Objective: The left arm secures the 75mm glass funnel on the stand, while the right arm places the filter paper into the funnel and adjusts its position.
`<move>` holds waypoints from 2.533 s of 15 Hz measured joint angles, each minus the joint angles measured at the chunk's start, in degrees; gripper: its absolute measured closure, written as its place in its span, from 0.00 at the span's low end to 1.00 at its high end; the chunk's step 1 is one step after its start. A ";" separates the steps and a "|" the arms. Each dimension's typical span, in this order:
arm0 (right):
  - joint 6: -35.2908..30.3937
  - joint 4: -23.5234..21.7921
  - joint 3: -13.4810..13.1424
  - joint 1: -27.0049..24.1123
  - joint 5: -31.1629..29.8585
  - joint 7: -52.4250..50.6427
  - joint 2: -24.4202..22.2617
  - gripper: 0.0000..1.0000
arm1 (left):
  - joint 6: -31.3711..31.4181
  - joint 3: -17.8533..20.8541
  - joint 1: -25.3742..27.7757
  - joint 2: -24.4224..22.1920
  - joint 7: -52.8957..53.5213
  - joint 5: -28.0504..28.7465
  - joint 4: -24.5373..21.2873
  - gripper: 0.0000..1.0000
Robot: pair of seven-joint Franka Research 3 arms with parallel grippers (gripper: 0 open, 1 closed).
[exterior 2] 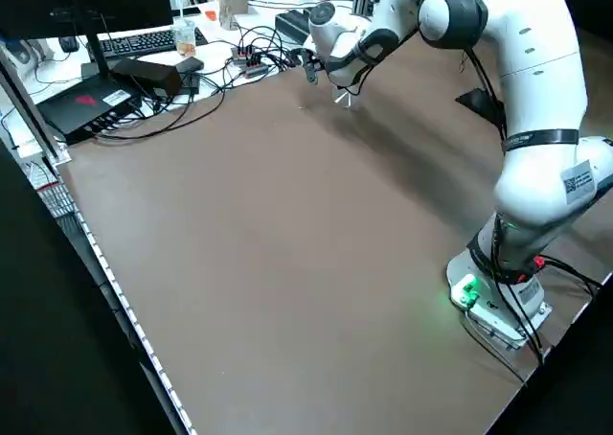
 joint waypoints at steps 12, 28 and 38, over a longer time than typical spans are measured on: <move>0.17 -0.94 0.02 -0.85 0.00 -1.19 2.62 0.45 | -11.24 0.88 0.94 -7.31 -14.32 7.65 1.77 0.97; -2.21 -0.96 0.60 -0.59 0.00 -1.17 2.70 0.74 | -29.53 -3.83 0.65 -23.33 -3.98 17.84 1.86 0.97; -18.67 5.07 0.64 -0.58 0.12 -0.78 2.55 0.99 | -36.04 -6.88 0.59 -23.12 16.10 17.88 1.13 0.97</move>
